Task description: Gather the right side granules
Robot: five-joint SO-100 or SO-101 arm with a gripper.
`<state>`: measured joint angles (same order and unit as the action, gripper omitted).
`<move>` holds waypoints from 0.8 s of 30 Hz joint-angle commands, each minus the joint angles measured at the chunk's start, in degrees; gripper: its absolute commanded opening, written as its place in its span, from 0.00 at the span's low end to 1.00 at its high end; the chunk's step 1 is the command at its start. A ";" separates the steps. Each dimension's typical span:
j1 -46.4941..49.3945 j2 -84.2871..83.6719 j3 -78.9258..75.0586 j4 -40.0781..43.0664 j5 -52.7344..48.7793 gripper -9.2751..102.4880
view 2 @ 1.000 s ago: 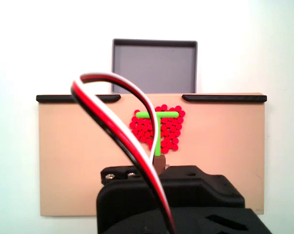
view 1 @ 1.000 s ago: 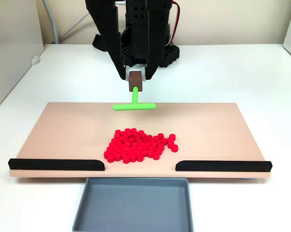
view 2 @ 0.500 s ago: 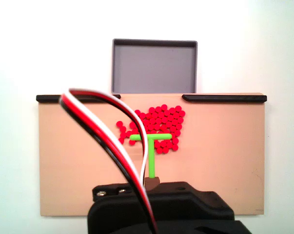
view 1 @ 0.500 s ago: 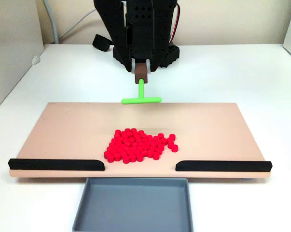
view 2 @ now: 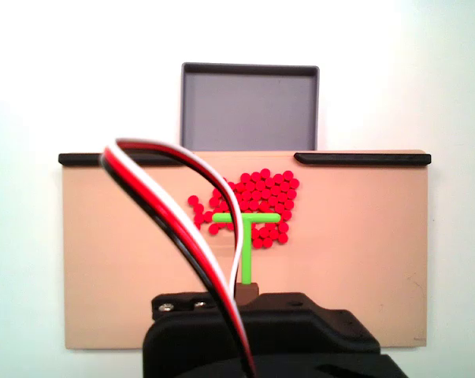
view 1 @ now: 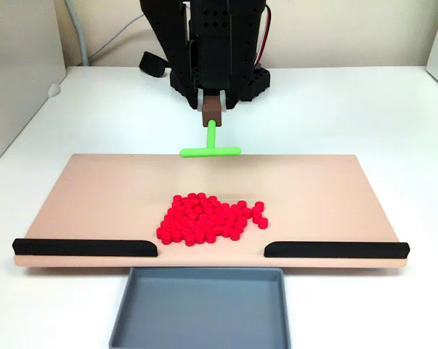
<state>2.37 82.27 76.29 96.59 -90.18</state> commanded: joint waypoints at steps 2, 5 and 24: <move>0.26 1.85 -1.49 -0.35 0.18 0.08; 0.35 1.76 -1.58 -0.62 -0.09 0.08; 0.88 1.67 -1.58 -1.05 0.09 0.08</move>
<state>2.81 82.27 76.29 95.71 -90.18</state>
